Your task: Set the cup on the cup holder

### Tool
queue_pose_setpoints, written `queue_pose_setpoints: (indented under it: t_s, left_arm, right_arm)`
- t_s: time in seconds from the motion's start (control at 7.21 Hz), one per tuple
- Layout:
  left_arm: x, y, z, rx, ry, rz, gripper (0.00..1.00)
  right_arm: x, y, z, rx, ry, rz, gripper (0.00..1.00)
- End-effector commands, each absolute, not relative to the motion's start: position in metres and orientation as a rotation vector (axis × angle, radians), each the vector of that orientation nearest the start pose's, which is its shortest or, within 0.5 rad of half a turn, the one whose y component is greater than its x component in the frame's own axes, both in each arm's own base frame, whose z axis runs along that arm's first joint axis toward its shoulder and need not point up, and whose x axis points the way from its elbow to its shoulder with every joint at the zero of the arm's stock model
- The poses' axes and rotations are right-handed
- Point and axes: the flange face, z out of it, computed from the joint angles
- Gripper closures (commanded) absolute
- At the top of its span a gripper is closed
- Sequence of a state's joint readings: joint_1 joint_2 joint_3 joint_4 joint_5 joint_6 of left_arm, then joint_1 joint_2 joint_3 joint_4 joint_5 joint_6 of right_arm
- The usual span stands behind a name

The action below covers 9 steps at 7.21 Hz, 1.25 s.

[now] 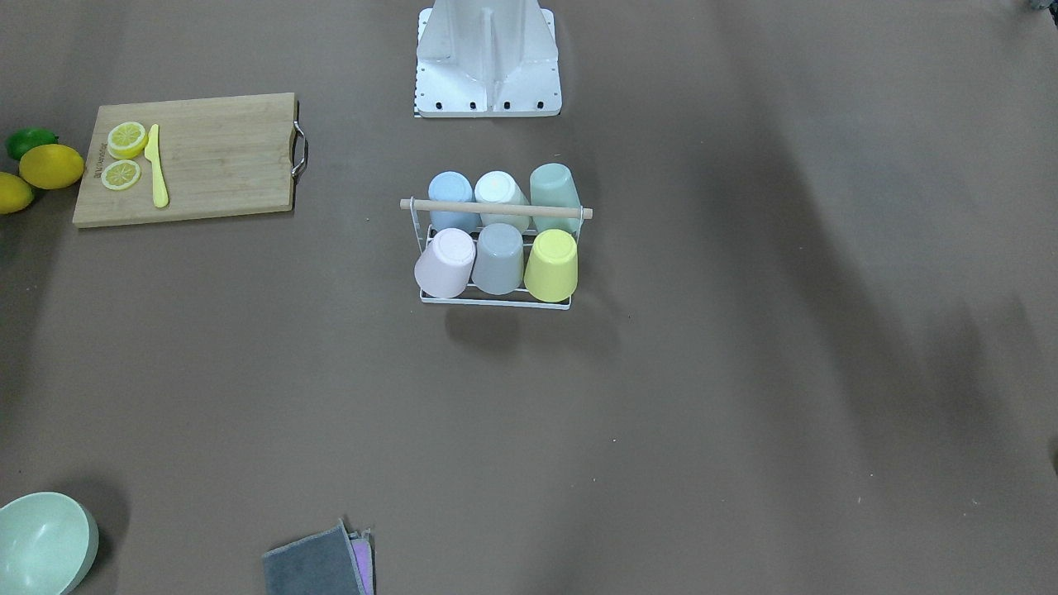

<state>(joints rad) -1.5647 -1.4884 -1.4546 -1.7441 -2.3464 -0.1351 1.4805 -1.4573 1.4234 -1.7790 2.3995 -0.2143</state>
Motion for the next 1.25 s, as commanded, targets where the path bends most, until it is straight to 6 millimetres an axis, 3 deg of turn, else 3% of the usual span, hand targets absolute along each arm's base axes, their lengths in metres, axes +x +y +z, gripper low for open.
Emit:
queue_pose_setpoints:
  t_s: [0.0, 0.69, 1.11]
  left_arm:
    - [-0.061, -0.444, 0.739, -0.082, 0.771, -0.132, 0.02]
    - [-0.060, -0.447, 0.730, -0.062, 0.774, -0.120, 0.02]
    - [-0.059, -0.449, 0.728, -0.057, 0.775, -0.113, 0.02]
  right_arm:
    - [0.013, -0.524, 0.686, -0.158, -0.843, -0.179, 0.02]
    - [0.015, -0.511, 0.692, -0.090, -0.845, -0.190, 0.02]
    - [0.014, -0.506, 0.690, -0.107, -0.848, -0.019, 0.02]
